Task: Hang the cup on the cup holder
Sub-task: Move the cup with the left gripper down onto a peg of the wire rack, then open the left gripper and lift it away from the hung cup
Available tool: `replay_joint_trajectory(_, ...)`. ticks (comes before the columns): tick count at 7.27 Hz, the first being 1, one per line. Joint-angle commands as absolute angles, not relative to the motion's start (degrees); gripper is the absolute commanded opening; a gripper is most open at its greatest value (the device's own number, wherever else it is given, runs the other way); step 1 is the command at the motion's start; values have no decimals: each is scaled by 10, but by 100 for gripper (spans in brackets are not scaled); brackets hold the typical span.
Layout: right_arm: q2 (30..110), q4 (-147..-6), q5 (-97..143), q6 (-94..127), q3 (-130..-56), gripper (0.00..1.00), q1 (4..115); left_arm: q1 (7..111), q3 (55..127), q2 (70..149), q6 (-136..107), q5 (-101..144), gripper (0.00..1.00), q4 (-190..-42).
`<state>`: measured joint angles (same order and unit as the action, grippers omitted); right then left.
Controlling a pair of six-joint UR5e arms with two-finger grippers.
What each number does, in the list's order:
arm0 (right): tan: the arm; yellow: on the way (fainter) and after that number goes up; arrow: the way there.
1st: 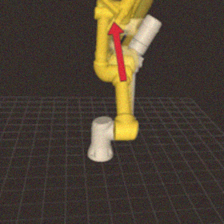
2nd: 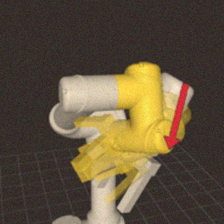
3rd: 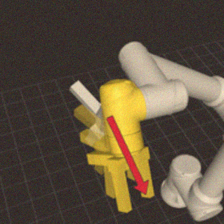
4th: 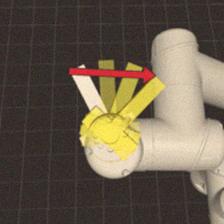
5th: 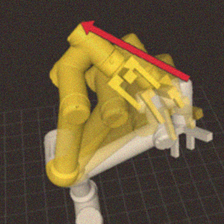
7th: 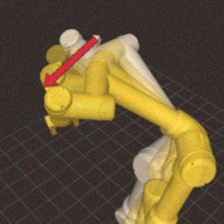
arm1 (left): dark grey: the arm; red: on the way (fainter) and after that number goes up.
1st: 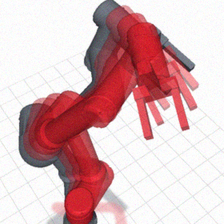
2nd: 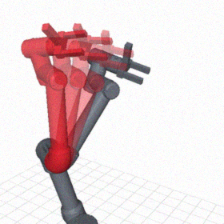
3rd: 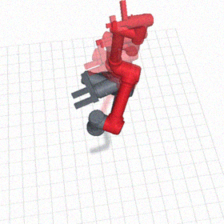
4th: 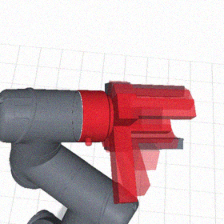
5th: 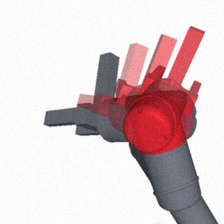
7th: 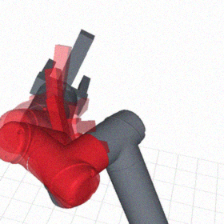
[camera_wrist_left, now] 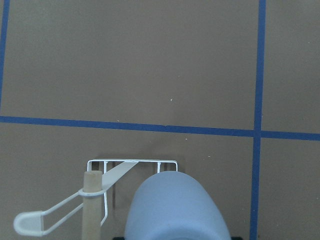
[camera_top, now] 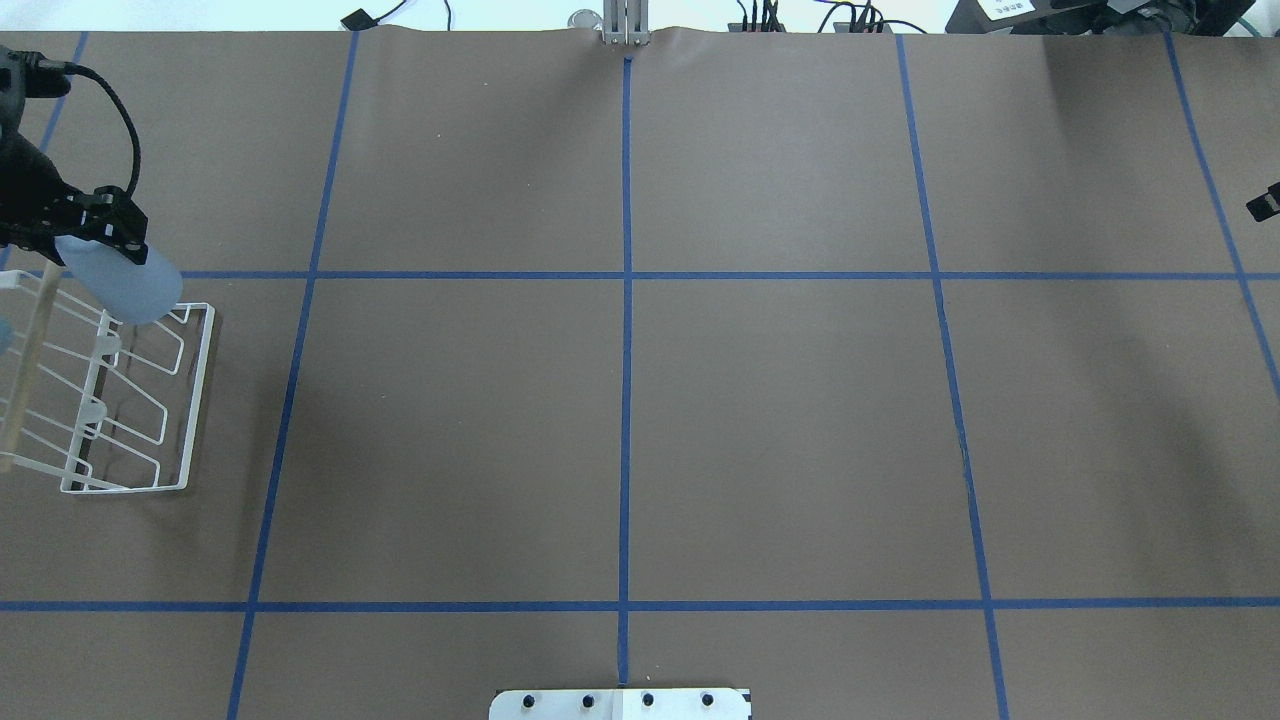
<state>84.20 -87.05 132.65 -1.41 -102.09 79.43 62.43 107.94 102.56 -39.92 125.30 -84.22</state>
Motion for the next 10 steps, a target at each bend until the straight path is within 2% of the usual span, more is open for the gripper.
replay_joint_trajectory(1, 842, -871, 1327, -14, -1022, 100, 794, 614, 1057, 1037, -398, 1274, 56, -842)
replay_joint_trajectory(2, 842, -870, 1329, -14, -1022, 100, 794, 613, 1056, 1036, -397, 1276, 67, -841)
replay_joint_trajectory(3, 841, -870, 1329, -14, -1020, 100, 793, 613, 1055, 1036, -397, 1276, 88, -838)
replay_joint_trajectory(4, 840, -870, 1331, -13, -1022, 100, 793, 613, 1053, 1033, -397, 1276, 98, -835)
replay_joint_trajectory(6, 836, -870, 1332, -10, -1021, 100, 790, 613, 1058, 1033, -396, 1277, 98, -835)
replay_joint_trajectory(8, 818, -883, 1333, -3, -1021, 100, 787, 634, 1109, 1027, -392, 1293, 98, -837)
replay_joint_trajectory(9, 786, -947, 1332, -2, -1023, 100, 787, 669, 1118, 1026, -353, 1296, 98, -838)
replay_joint_trajectory(10, 790, -967, 1331, -2, -1031, 100, 794, 694, 1120, 1014, -272, 1291, 98, -838)
